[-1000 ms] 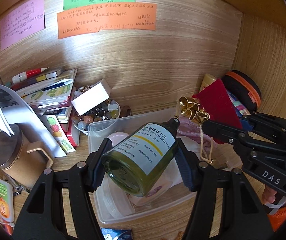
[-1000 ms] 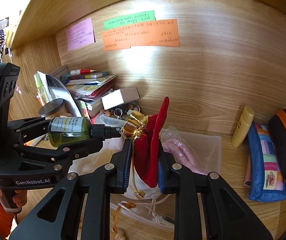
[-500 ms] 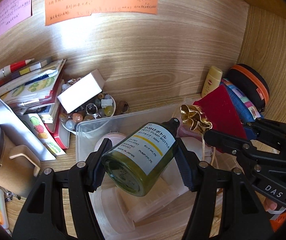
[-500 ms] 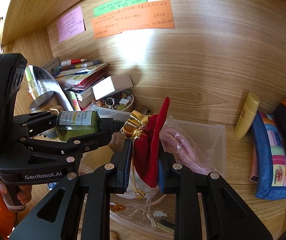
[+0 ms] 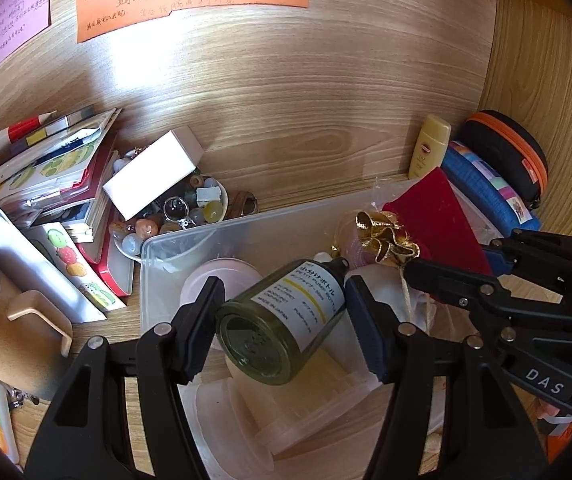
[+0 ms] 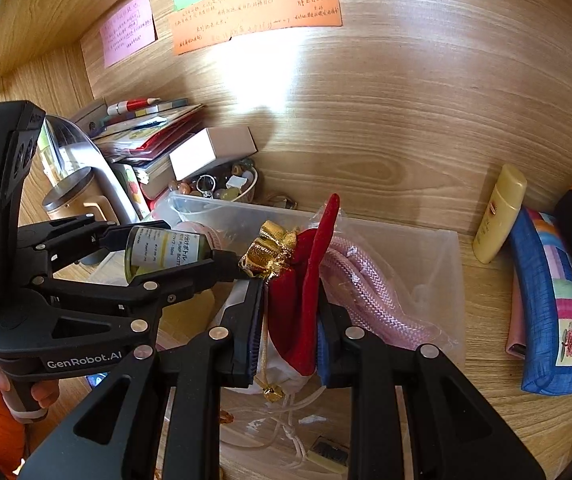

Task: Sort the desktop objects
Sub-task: 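Lift the green bottle and red pouch and carry them over the clear box, then open both grippers to release the bottle and pouch into the box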

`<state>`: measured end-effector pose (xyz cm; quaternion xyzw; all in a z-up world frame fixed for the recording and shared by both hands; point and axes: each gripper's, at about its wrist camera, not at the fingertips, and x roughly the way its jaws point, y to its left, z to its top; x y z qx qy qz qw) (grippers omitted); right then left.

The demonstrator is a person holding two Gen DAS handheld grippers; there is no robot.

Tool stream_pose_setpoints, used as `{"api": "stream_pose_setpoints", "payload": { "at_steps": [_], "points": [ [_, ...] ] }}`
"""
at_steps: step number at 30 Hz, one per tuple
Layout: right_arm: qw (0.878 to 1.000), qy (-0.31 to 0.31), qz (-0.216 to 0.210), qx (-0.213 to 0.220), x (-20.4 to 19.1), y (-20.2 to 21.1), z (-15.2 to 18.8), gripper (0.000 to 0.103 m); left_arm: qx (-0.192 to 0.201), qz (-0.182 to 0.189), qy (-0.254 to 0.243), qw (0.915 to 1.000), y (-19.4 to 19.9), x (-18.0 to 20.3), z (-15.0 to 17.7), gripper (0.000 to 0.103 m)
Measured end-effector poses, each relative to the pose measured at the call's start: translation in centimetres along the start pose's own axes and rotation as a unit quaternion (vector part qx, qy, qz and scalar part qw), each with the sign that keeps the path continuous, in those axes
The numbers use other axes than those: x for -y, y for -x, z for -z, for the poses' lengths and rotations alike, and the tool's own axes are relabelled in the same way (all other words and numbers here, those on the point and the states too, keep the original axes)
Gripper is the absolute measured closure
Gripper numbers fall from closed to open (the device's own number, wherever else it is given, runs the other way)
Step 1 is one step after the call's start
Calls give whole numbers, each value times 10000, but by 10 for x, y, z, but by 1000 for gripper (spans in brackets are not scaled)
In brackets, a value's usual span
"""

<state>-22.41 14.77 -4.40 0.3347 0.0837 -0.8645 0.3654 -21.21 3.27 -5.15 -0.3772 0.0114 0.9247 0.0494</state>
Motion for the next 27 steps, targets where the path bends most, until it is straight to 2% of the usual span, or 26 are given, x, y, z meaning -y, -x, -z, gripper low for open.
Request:
{"api": "stream_pose_setpoints", "payload": {
  "at_steps": [4,8,13,17,20,27],
  "points": [
    [10000,59,-15,48,-1,3,0,82,-4,-79,-73,9999,1,2,1,39],
    [9999,60,-14,95,-1,6,-1,81,36,-90,-155,9998,4,5,2,31],
    [9996,80,-84,264,-1,14,-2,78,167,-225,-273,9992,10,8,2,31],
    [9990,140,18,425,-3,22,-4,68,196,-198,-282,9992,11,7,1,30],
    [9988,112,10,477,-1,25,-5,66,212,-226,-319,9990,13,8,2,29],
    [9985,65,76,538,2,29,-6,52,264,-299,-305,9987,20,5,1,21]
  ]
}}
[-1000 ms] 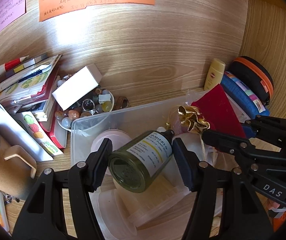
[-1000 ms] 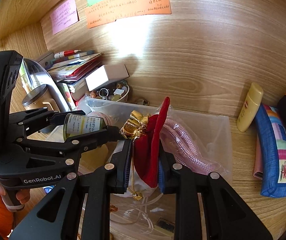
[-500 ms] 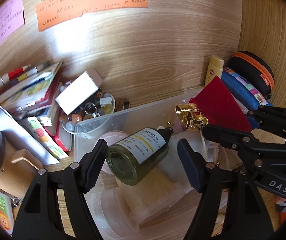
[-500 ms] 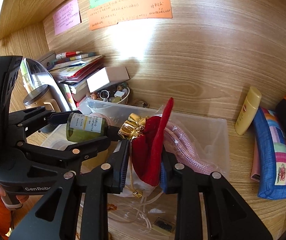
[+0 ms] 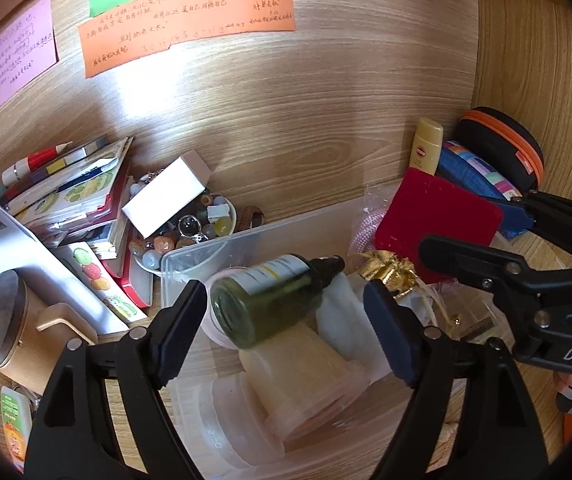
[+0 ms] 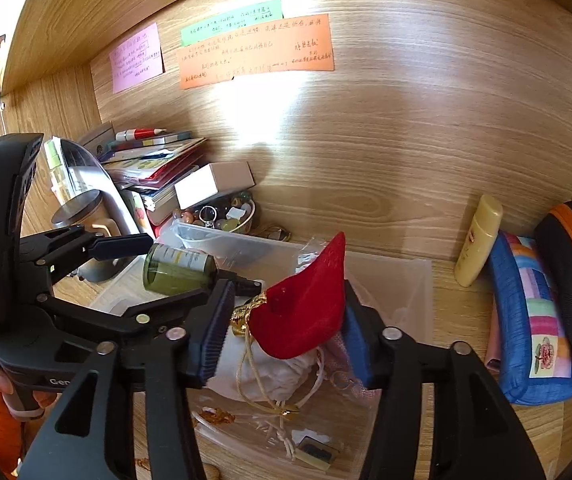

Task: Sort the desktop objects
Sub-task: 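Open both grippers to release the bottle and pouch into the box, then withdraw both grippers from the box toward the remaining desk items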

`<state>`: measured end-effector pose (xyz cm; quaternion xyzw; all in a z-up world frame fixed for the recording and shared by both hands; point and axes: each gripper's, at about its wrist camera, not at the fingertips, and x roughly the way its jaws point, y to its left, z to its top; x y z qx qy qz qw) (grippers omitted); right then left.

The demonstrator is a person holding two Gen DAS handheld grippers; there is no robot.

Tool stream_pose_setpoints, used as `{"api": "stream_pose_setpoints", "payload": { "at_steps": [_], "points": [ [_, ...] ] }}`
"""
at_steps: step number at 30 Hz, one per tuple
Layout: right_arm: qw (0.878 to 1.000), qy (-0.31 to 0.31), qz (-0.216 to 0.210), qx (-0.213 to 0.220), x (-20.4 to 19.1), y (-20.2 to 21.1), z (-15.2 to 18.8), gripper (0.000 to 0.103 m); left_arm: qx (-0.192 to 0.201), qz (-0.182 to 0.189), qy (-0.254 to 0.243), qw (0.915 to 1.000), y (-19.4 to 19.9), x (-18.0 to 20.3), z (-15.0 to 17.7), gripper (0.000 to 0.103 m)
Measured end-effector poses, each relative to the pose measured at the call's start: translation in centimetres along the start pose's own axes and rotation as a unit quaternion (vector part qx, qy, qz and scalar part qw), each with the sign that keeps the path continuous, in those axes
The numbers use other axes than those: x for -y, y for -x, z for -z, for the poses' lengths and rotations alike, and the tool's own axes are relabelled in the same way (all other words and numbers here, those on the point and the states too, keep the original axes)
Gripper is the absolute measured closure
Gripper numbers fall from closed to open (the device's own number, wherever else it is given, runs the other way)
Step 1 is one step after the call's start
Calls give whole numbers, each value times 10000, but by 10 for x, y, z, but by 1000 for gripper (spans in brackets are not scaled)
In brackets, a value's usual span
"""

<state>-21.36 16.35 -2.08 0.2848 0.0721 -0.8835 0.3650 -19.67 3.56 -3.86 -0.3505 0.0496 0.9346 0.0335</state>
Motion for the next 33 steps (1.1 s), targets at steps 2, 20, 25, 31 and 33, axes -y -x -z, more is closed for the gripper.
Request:
{"api": "stream_pose_setpoints", "payload": {
  "at_steps": [2,20,25,31,33],
  "points": [
    [10000,-7,36,23,0,1,-1,45,-1,-25,9,10000,1,-2,0,20],
    [9992,46,265,309,-10,34,-10,3,108,-274,87,9995,32,-5,7,7],
    [9990,32,214,381,-16,51,-8,0,91,-285,183,9994,42,-7,12,7],
    [9985,50,413,360,-20,68,0,0,121,-275,309,9991,55,-11,20,7],
    [9982,50,480,347,-20,72,3,0,138,-287,326,9990,62,-13,24,7]
  ]
}}
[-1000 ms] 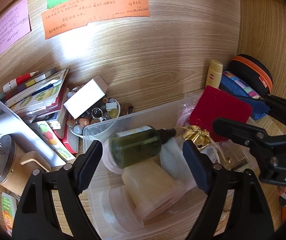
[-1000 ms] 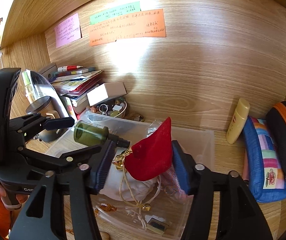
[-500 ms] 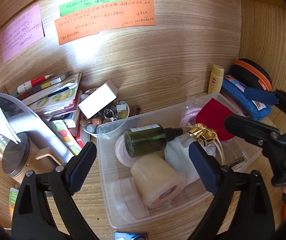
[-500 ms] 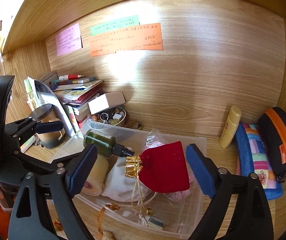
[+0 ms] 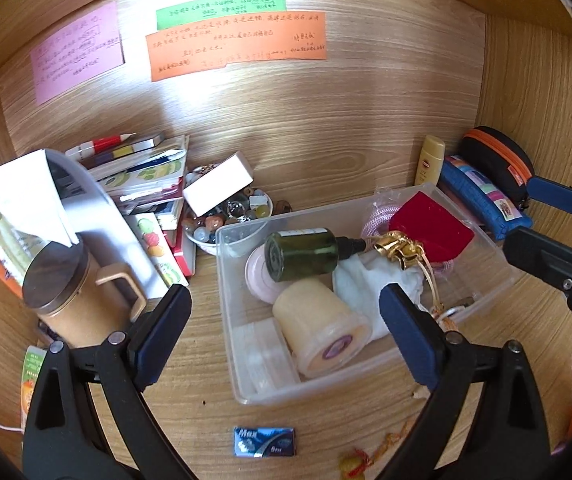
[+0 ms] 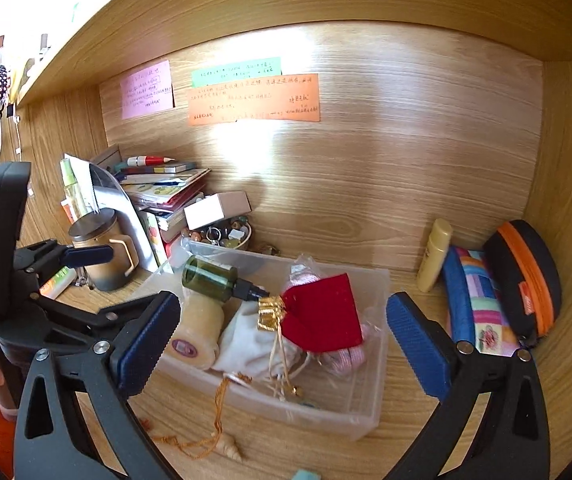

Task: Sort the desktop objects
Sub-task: 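Withdraw both grippers from the box toward the remaining desk items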

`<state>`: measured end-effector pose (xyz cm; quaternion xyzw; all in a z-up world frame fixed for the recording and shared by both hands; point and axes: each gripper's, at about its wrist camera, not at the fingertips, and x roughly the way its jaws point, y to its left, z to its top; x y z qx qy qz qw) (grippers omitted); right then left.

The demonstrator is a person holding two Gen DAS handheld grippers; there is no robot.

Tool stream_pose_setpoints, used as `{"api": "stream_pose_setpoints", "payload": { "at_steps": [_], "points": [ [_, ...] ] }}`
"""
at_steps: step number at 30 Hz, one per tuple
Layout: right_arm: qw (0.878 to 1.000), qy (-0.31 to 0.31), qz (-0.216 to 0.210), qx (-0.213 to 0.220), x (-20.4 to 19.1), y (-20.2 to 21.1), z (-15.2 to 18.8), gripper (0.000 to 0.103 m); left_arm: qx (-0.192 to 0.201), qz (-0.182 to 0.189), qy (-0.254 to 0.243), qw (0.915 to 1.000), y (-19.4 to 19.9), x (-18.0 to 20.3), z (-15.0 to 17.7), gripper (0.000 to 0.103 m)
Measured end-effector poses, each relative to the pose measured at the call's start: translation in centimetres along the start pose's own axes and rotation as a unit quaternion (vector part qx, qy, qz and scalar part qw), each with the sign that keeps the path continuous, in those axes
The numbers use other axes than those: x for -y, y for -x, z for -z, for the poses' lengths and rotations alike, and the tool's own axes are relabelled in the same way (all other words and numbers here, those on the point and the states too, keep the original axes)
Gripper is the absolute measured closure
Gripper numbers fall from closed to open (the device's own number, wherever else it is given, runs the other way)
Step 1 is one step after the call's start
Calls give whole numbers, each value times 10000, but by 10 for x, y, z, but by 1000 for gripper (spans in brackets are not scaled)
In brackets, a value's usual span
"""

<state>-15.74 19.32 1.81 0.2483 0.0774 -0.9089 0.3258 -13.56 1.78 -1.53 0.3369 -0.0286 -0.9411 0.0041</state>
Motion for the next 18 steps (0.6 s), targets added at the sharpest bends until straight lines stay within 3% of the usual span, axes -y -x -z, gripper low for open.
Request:
{"api": "stream_pose_setpoints", "payload": {
  "at_steps": [18],
  "points": [
    [9958,-2,703,-582,1,14,57,0,-294,-134,226,9992,17,-34,48,3]
  ]
}}
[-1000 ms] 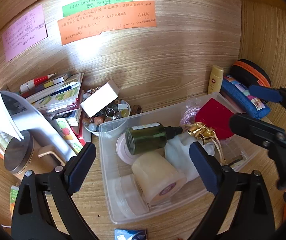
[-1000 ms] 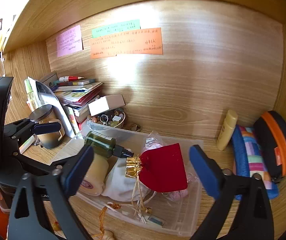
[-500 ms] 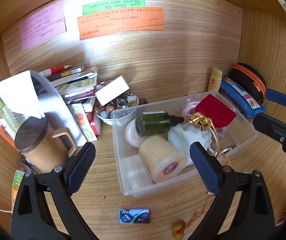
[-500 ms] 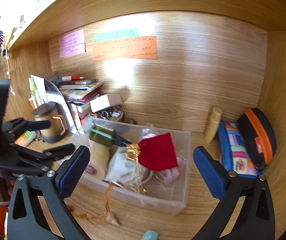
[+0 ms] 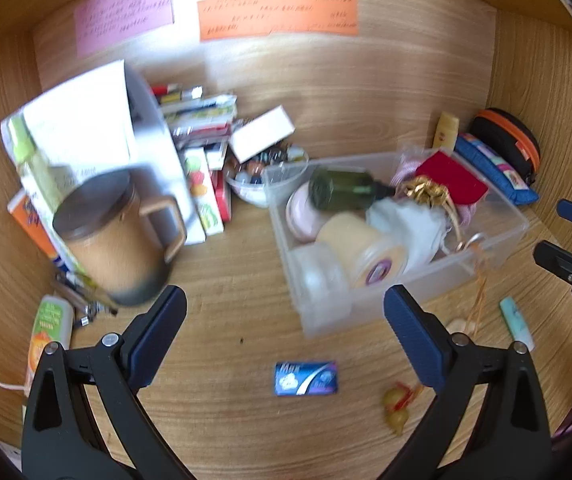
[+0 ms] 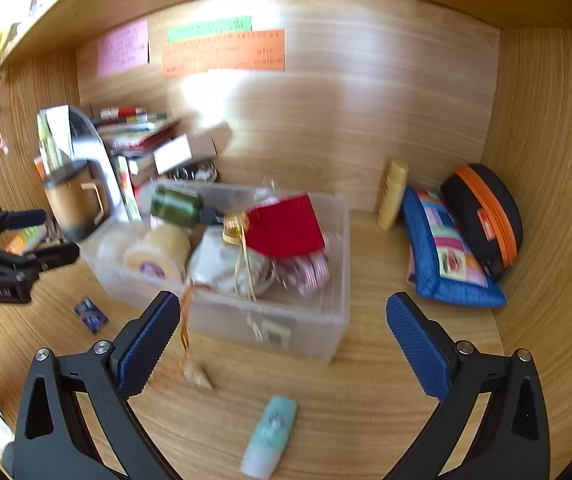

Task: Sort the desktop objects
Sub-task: 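Withdraw both grippers from the box toward the remaining desk items, then grasp the blue Max pack with the left gripper while the right grasps the mint tube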

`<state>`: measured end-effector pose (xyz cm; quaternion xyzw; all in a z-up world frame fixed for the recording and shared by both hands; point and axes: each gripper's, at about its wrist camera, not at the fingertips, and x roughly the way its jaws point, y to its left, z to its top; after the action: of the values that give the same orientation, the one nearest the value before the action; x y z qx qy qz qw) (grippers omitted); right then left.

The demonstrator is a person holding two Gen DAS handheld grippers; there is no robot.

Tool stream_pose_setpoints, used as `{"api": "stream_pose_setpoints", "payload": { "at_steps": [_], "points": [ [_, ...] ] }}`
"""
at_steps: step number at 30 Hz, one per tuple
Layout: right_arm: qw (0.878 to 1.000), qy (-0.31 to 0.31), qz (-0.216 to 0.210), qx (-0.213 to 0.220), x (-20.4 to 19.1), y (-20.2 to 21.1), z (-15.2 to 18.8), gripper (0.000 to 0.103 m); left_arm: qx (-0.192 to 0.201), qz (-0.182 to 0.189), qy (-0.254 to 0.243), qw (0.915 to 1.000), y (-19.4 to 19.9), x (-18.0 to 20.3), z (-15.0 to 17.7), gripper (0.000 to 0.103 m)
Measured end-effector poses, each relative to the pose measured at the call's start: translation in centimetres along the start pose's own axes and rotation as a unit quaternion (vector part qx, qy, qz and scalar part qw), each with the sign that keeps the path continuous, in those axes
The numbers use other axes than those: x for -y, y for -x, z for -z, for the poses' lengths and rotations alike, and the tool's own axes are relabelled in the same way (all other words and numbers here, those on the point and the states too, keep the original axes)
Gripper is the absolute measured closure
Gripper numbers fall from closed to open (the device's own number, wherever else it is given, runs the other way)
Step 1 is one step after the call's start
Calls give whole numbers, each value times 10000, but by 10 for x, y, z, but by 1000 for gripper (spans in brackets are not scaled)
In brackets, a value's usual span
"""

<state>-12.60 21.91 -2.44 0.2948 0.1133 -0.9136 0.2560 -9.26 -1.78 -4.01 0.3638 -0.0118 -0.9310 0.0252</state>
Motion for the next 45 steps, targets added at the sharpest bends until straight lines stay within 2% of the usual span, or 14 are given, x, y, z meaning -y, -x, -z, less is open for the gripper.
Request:
{"api": "stream_pose_setpoints", "payload": {
  "at_steps": [8,14,24,29,32,37,41,45],
  "points": [
    [9994,-57,71,-339,1,-4,28,0,-347,52,147,9993,-13,-9,24,3],
    [9969,12,173,-769,-3,-16,48,0,-603,86,152,9980,-26,-8,40,3],
    [9940,16,151,-1080,-3,-26,67,1,-951,171,334,9948,-46,-13,54,3],
    [9941,77,145,-1068,-4,-25,66,2,-986,131,367,9944,-50,-14,55,3],
    [9931,36,80,-1166,-2,-29,67,11,-982,94,353,9945,-51,-13,56,3],
    [9924,82,38,-1231,-5,-32,70,16,-967,87,190,9951,-51,-7,58,3],
    [9914,177,24,-1296,-9,-36,73,29,-1036,47,96,9946,-54,-3,60,3],
    [9914,172,3,-1296,-9,-36,74,29,-1028,45,118,9946,-54,-4,61,3]
  ]
}}
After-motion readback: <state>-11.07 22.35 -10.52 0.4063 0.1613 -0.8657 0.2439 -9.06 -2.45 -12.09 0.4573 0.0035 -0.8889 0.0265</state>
